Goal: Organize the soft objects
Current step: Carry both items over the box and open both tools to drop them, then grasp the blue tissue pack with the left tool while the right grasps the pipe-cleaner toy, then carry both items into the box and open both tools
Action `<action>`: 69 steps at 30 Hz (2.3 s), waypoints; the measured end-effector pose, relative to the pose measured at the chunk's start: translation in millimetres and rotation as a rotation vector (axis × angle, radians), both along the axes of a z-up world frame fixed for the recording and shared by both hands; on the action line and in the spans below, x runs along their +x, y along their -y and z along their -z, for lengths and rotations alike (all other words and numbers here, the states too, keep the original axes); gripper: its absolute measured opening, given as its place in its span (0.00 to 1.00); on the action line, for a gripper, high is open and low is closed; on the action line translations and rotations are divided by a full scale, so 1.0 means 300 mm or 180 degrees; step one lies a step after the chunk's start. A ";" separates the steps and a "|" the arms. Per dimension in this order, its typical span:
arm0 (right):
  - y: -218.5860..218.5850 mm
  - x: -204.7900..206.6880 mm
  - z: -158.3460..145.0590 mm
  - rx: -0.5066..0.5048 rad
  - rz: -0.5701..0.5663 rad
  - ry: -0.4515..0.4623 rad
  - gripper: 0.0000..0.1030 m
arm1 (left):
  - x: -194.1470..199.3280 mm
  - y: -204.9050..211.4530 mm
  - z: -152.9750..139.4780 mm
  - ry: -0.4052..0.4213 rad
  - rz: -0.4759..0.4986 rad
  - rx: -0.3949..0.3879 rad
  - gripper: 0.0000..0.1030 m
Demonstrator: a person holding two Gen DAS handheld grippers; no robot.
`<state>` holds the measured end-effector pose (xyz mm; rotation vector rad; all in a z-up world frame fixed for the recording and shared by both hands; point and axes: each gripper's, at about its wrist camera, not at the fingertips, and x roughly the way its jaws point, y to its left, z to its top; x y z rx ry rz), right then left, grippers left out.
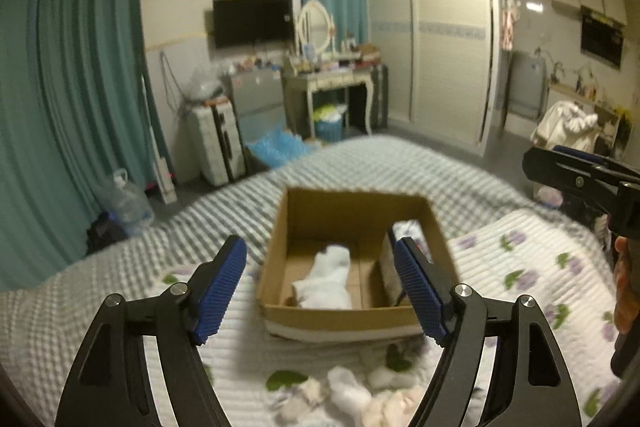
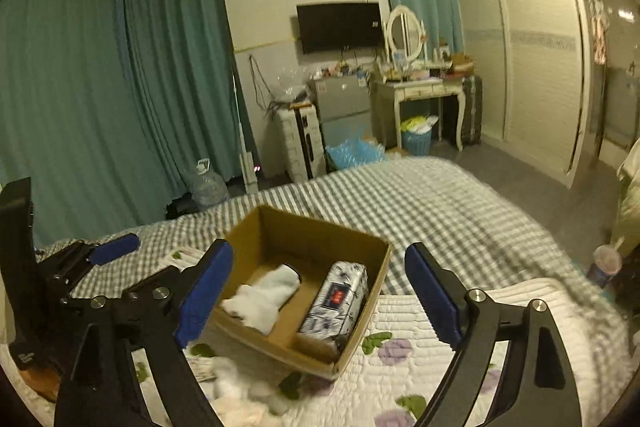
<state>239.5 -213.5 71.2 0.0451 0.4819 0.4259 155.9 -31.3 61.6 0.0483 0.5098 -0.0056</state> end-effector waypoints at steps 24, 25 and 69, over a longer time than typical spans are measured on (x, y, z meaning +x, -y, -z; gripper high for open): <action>-0.110 -0.400 0.417 -0.0716 -0.0400 -0.0491 0.99 | -0.307 -0.086 0.423 -0.0564 -0.0320 -0.0145 0.90; -0.115 -0.378 0.463 -0.0736 -0.0405 -0.0580 0.97 | -0.299 -0.083 0.464 -0.0616 -0.0304 -0.0166 0.90; -0.116 -0.474 0.211 -0.0422 -0.0237 -0.0219 0.35 | -0.381 -0.016 0.229 -0.0423 0.0148 -0.0338 0.50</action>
